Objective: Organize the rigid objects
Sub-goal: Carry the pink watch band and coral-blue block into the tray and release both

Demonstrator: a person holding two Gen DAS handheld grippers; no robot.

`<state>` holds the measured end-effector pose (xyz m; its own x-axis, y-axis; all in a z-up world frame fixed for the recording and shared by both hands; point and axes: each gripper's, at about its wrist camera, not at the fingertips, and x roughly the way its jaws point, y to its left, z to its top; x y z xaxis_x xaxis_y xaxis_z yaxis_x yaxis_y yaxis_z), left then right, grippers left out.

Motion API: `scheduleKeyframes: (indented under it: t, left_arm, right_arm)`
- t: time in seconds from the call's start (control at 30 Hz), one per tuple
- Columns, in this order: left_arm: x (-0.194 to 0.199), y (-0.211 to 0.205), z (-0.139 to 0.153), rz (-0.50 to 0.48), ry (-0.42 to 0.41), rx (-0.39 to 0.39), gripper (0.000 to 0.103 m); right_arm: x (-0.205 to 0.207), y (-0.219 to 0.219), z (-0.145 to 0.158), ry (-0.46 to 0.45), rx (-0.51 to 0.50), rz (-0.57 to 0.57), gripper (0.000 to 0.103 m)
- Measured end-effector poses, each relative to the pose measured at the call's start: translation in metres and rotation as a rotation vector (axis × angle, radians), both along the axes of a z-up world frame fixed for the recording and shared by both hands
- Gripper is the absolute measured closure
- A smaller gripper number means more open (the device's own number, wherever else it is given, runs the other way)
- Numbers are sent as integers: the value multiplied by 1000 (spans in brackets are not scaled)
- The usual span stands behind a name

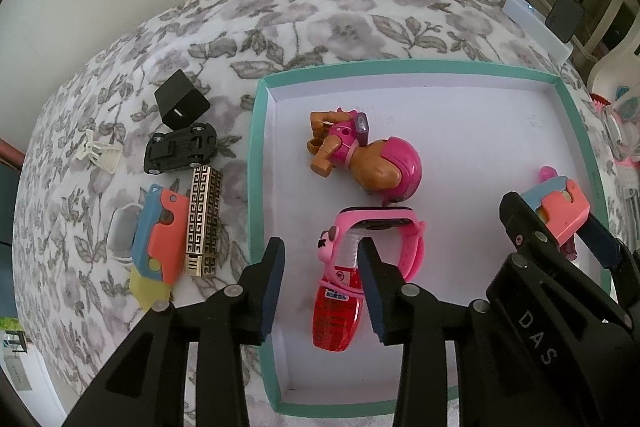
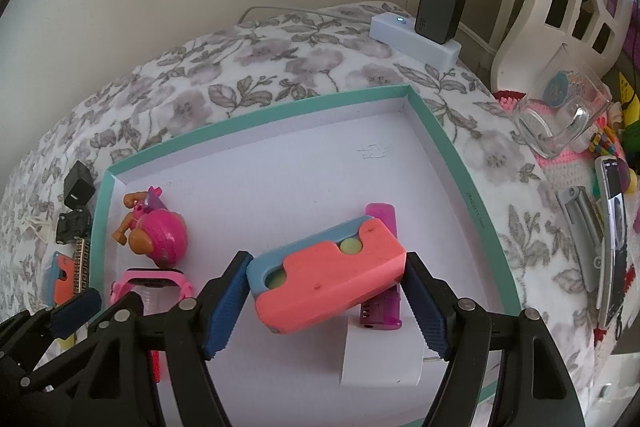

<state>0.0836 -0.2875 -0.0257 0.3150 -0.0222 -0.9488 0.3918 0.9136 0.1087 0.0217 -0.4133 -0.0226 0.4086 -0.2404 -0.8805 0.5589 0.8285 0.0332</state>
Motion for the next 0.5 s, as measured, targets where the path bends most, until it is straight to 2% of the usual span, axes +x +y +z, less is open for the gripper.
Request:
scheduleKeyframes:
  t: [0.17,0.27,0.5]
  left_arm:
    - [3,4,4,17,-1,-17,50]
    - [5,7,7,26,-1,-31,47]
    - [6,12,15,36,-12,-54,45]
  right_arm:
    - [-2,-4,3,-14,3,-20,21]
    - [-4,-5,6,-30,8,-32,20]
    - [-5,-5,12,-49,-1,-37,19]
